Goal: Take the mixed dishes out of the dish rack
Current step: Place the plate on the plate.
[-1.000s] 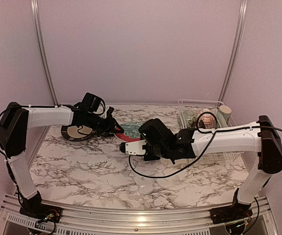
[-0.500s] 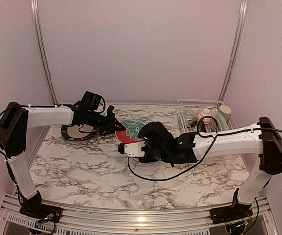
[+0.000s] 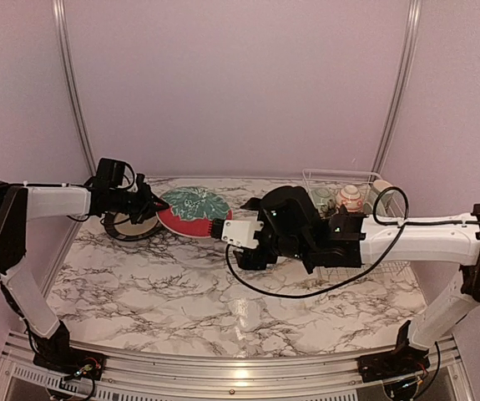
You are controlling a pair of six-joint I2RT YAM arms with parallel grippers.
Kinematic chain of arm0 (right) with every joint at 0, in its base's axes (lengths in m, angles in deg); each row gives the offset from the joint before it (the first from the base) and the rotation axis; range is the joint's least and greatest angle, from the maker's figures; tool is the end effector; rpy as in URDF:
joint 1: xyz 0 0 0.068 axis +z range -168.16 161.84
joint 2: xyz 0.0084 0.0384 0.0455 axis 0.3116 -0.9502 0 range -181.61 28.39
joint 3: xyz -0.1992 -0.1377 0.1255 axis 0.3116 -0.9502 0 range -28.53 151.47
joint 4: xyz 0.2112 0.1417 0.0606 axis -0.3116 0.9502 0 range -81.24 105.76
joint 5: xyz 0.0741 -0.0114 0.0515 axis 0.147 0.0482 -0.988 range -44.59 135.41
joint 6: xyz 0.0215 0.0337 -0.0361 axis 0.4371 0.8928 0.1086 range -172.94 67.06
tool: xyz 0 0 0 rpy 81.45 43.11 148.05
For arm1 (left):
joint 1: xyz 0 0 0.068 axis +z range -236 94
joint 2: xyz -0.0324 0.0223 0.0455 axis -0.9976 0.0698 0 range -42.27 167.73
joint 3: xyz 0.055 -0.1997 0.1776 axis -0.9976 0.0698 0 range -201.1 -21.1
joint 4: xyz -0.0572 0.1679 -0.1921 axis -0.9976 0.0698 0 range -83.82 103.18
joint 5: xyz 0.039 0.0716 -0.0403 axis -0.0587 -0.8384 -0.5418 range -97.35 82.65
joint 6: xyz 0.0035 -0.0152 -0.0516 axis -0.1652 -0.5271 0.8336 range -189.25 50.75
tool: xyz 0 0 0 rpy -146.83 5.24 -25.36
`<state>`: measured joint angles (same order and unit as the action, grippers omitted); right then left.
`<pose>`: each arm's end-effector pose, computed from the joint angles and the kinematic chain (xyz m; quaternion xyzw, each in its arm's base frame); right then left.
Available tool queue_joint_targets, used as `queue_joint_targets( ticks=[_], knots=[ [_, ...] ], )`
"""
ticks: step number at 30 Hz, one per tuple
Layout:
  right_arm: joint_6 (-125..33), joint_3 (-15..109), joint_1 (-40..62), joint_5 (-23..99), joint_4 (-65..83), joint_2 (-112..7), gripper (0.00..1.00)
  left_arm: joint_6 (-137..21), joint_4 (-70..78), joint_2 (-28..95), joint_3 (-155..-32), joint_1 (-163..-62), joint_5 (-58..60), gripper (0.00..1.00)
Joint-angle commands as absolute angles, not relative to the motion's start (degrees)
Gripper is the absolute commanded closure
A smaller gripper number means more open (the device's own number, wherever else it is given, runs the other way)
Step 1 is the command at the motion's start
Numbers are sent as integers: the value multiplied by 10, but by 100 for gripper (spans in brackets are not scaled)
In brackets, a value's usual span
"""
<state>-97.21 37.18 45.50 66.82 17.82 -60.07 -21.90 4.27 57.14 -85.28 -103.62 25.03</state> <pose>0.1683 0.3106 0.2815 -0.6412 0.5781 -0.0796 0.4983 0.3611 -0.1347 0.2245 -0.0889 0.8509 -0.4519 0.2527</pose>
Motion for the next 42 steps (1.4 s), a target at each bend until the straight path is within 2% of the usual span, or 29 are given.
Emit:
queue_joint_targets(
  ticks=[1,6,9,13,20,29,37,42],
  knots=[
    [-875,362,397,626,166,-549,1,-188,-112,496,-808,-971,274,100],
    [-758,361,322,604,146,-480,1,-184,-168,462,-758,-901,265,100],
    [-666,386,246,557,183,-458,2,-187,-180,458,-736,-866,253,100],
    [-570,414,142,528,230,-441,1,-172,-219,469,-697,-810,251,100],
    [-472,424,24,487,283,-429,1,-168,-300,507,-667,-769,270,100],
    [-406,462,6,460,322,-433,1,-178,-330,564,-659,-759,257,100],
    [-445,386,7,497,257,-356,2,-169,-374,614,-662,-754,256,100],
    [-467,383,6,460,266,-349,1,-181,-366,628,-667,-754,246,100]
  ],
)
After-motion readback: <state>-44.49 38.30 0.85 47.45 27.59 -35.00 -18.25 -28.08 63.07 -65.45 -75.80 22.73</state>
